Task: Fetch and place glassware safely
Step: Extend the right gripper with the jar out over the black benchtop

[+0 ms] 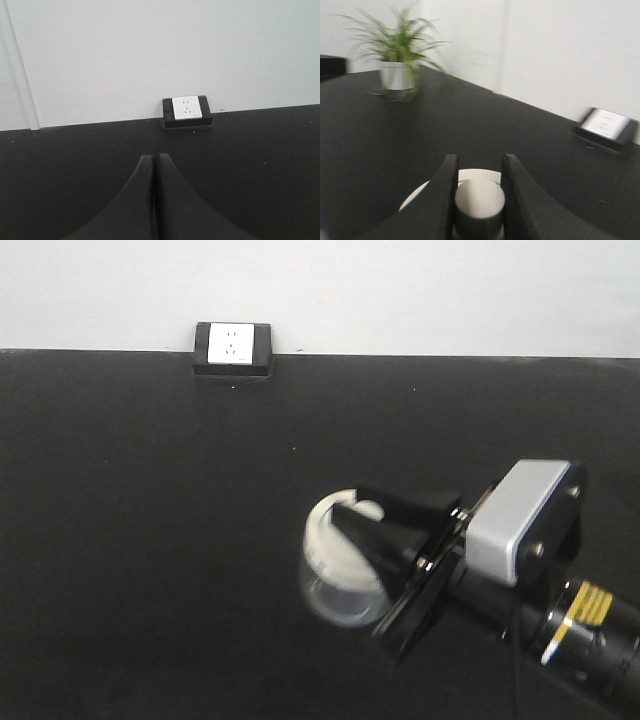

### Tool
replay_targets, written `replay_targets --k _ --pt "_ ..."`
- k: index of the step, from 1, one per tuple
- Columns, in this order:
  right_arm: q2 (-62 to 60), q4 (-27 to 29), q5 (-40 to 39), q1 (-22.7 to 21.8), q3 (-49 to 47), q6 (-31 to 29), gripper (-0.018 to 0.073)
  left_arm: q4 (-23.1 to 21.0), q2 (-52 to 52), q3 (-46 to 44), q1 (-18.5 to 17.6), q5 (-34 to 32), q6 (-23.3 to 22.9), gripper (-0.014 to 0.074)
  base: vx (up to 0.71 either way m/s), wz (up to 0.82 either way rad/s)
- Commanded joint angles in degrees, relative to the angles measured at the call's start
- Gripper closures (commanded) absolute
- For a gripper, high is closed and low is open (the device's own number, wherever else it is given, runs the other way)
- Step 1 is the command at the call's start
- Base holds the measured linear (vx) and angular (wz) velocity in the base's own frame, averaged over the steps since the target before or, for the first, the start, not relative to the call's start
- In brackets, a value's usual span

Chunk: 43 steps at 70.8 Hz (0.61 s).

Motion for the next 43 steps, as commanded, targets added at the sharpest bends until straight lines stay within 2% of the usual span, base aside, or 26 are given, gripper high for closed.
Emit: replay_targets --k 1,10,21,35,43 --pt "0.21 0.74 -5.40 -5.26 -1.97 -0.26 0.0560 -0.26 0.45 -1.53 -0.38 -4.15 -0.35 0.0603 0.00 0.00" --pt "3.62 -4.00 -5.52 -10.87 -3.20 1.00 0.0560 -0.26 0.45 -1.53 -0.38 -4.15 -0.35 0.0603 0.00 0.00" --pt "9.86 -12.10 -7.43 -16.61 -6.35 7.77 0.0560 -0.26 0.45 -1.53 -0.38 -4.15 -0.35 0.0603 0.00 0.00" --pt "20.20 -27.40 -18.07 -23.55 -11.97 17.46 0.0560 -0.26 0.45 -1.53 -0.38 -4.15 -0.35 0.0603 0.00 0.00" --pt "25.97 -32.38 -24.46 -26.95 -15.69 21.35 0.0560 -0.26 0.45 -1.53 -0.38 -4.15 -0.35 0.0603 0.00 0.00"
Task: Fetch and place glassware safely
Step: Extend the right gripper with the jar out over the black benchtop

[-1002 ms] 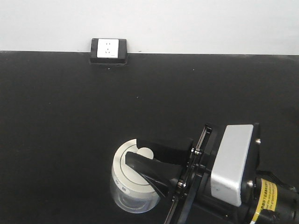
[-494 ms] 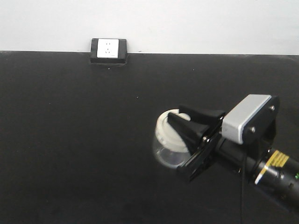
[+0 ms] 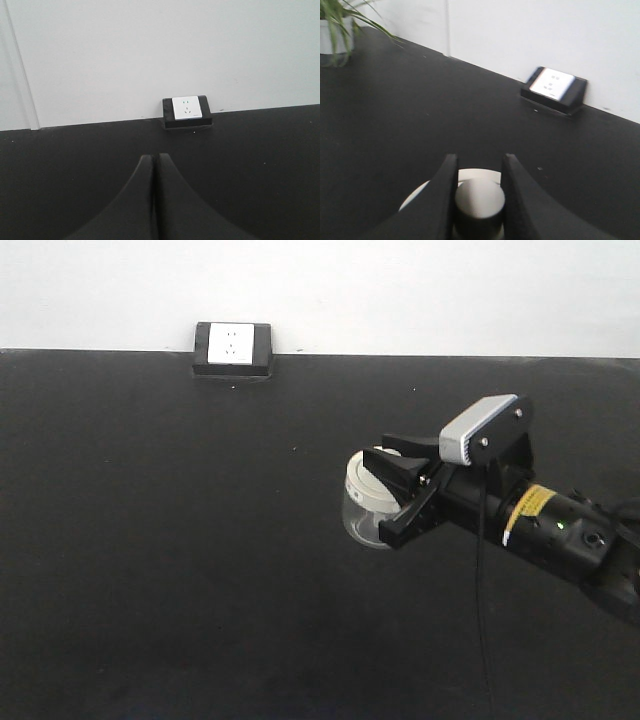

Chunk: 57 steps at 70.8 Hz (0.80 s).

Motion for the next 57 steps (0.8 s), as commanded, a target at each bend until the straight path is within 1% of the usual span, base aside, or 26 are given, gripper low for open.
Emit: replay_targets --k 1,10,16,32,45,57 --pt "3.01 -4.82 -12.67 -3.39 -5.49 3.92 0.0560 -0.26 0.45 -1.53 -0.38 -4.15 -0.35 0.0603 0.00 0.00" --pt "8.86 -7.86 -17.21 -6.31 -9.83 3.99 0.0560 -0.26 0.45 -1.53 -0.38 -4.15 -0.35 0.0603 0.00 0.00" --pt "12.18 -8.29 -18.09 -7.32 -12.37 2.94 0.0560 -0.26 0.45 -1.53 -0.38 -4.15 -0.35 0.0603 0.00 0.00" --pt "19.45 -8.29 -19.17 -7.33 -16.68 -4.21 0.0560 -0.26 0.45 -1.53 -0.38 -4.15 -0.35 0.0603 0.00 0.00" --pt "24.09 -6.81 -21.85 -7.33 -16.82 -8.59 0.0560 -0.26 0.45 -1.53 -0.38 -4.15 -0.35 0.0603 0.00 0.00" --pt "27.68 -6.46 -22.86 -7.33 -16.82 -8.98 0.0560 -0.26 0.45 -1.53 -0.38 -4.15 -0.35 0.0603 0.00 0.00"
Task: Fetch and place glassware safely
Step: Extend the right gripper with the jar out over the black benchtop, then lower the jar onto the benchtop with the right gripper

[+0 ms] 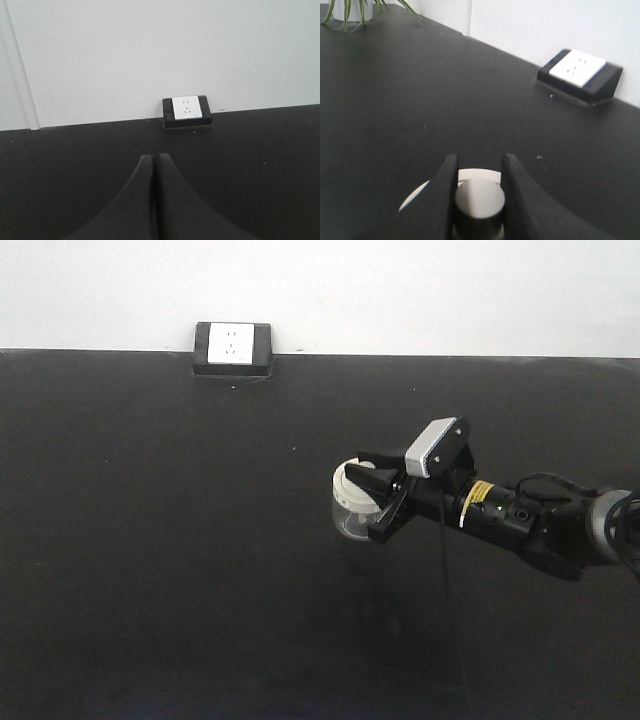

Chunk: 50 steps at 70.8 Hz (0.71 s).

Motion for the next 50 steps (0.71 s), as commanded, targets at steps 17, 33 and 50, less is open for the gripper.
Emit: replay_targets --k 17,33,50 --pt "1.39 3.10 -6.47 -0.28 -1.74 -0.81 0.0560 -0.26 0.45 -1.53 -0.38 -4.15 -0.35 0.0603 0.00 0.00" --pt "2.65 4.46 -6.61 -0.28 -1.74 -2.22 0.0560 -0.26 0.45 -1.53 -0.38 -4.15 -0.35 0.0603 0.00 0.00" --pt "2.70 4.41 -7.11 -0.28 -1.67 -1.72 0.0508 -0.26 0.45 -1.53 -0.38 -4.15 -0.35 0.0603 0.00 0.00"
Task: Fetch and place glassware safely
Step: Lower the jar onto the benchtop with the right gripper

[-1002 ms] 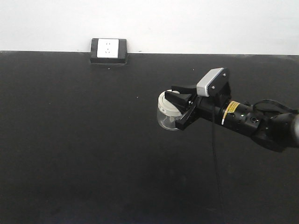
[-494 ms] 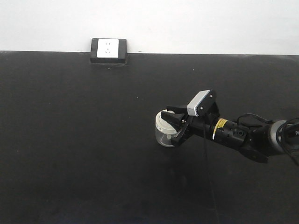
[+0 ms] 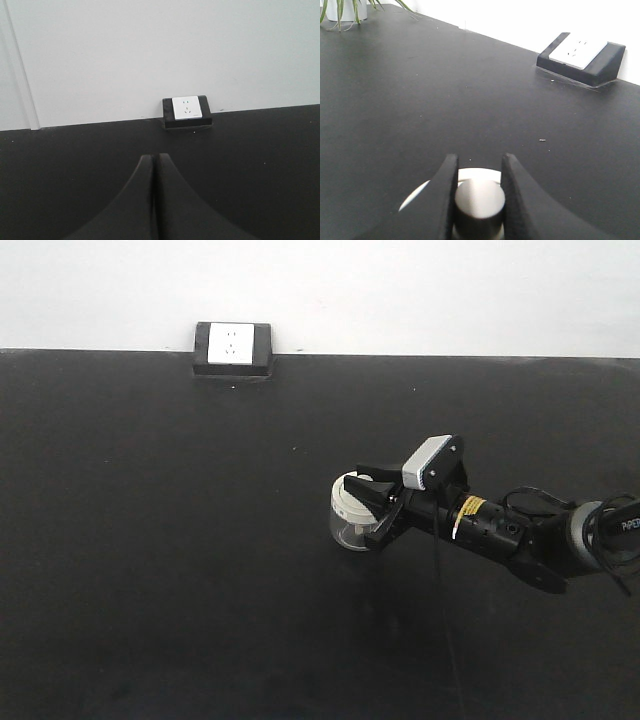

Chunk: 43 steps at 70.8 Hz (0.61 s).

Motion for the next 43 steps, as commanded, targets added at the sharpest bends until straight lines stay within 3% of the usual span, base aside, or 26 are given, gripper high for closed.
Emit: replay_targets --k 1,9,30,36,43 --pt "-2.57 1.59 -3.97 -0.28 -1.09 -0.06 0.0497 -0.26 0.45 -1.53 -0.38 -4.15 -0.35 0.0603 0.00 0.00" --pt "-2.57 1.59 -4.02 -0.28 -1.09 0.21 0.0390 -0.26 0.45 -1.53 -0.38 -4.15 -0.35 0.0603 0.00 0.00" --pt "-2.57 2.60 -4.02 -0.28 -1.09 0.15 -0.0040 -0.26 0.45 -1.53 -0.38 -4.15 -0.35 0.0603 0.00 0.00" --pt "-2.57 3.47 -4.02 -0.28 -1.09 0.15 -0.0099 -0.26 0.45 -1.53 -0.38 -4.15 -0.35 0.0603 0.00 0.00" --pt "-2.63 3.83 -4.02 -0.28 -1.09 0.15 -0.0107 -0.26 0.45 -1.53 -0.38 -4.15 -0.35 0.0603 0.00 0.00"
